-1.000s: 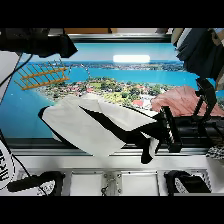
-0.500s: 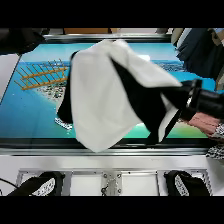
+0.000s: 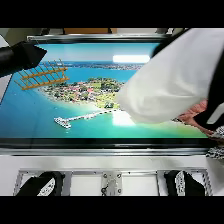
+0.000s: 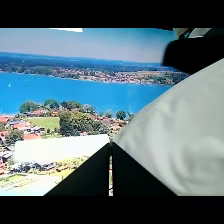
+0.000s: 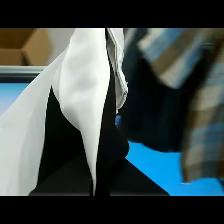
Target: Fold the clothes and pants, and hang the long-sleeved shirts on hangers.
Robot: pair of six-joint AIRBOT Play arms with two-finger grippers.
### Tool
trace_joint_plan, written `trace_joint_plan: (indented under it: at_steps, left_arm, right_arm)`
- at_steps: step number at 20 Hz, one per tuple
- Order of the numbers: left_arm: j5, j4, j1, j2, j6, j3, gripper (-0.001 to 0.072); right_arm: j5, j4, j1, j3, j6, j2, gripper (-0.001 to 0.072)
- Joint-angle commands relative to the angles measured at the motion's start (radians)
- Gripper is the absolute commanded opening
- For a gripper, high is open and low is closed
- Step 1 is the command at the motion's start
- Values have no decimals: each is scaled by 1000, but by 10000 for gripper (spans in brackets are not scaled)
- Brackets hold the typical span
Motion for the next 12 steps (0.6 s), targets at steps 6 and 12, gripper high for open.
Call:
trace_joint_plan:
  at_steps: [6, 12]
  left_arm:
    - [42, 2, -8, 3, 2, -65, 18]
    - [42, 2, -8, -9, 2, -65, 18]
  right_arm:
    - [-330, -520, -203, 125, 348, -65, 11]
    - [-380, -521, -270, 346, 351, -209, 11]
